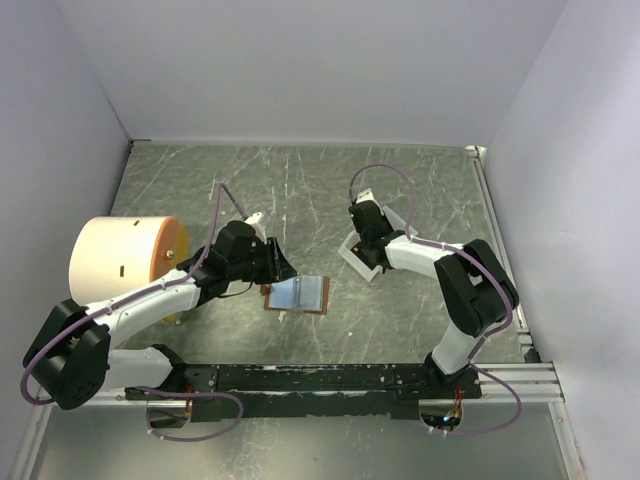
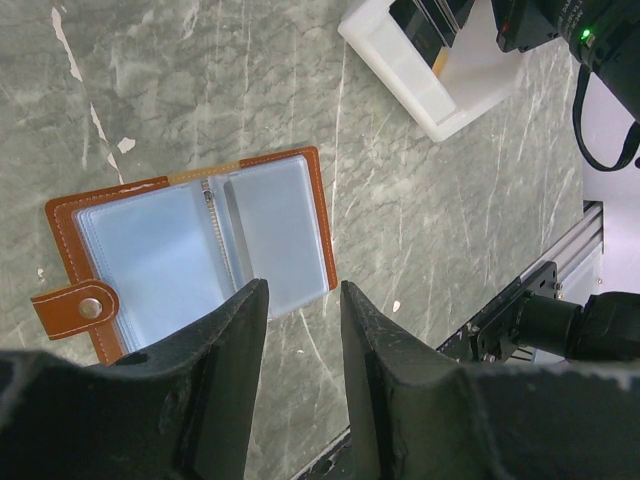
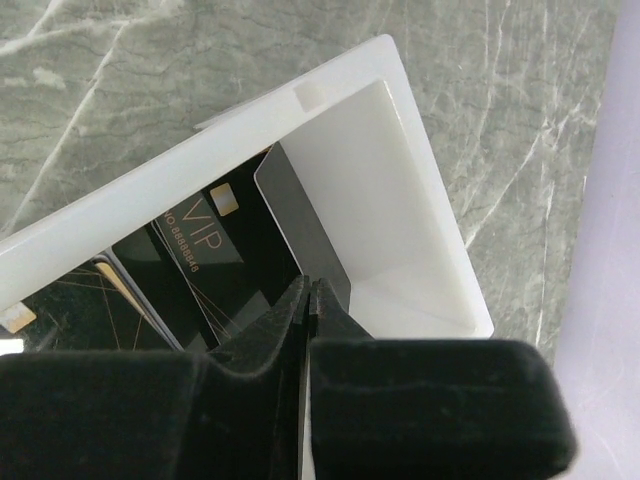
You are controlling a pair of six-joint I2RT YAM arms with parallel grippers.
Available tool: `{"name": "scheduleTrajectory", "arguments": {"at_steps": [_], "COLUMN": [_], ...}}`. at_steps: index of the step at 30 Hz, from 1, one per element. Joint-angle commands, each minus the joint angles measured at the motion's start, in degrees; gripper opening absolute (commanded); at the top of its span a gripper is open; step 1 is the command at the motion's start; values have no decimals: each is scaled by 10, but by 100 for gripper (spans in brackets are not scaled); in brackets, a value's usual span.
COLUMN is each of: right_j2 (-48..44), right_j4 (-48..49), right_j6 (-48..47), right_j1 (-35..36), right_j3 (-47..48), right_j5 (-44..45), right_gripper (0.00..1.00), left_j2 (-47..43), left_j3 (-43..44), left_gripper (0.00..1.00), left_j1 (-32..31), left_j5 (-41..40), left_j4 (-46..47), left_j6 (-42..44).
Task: Put the credit cards into the card holder
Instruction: Pick up the credit card from the storage box.
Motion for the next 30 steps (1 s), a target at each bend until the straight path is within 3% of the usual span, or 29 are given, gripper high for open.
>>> {"name": "scheduleTrajectory", "arguments": {"at_steps": [1, 30], "right_j2": [-12, -208], "right_j4": [3, -135], "right_j6": [-8, 58], "right_j1": [-7, -6], "right_j3": [11, 25], "right_j5": [-16, -167], "right_gripper": [0, 0], "left_j2": [-16, -22], "left_j3": [-5, -19], "left_gripper": [46, 46], "left_j1": [-1, -1], "left_j5": [-2, 53], "left_j4": [16, 68], "left_j6": [-5, -42]}}
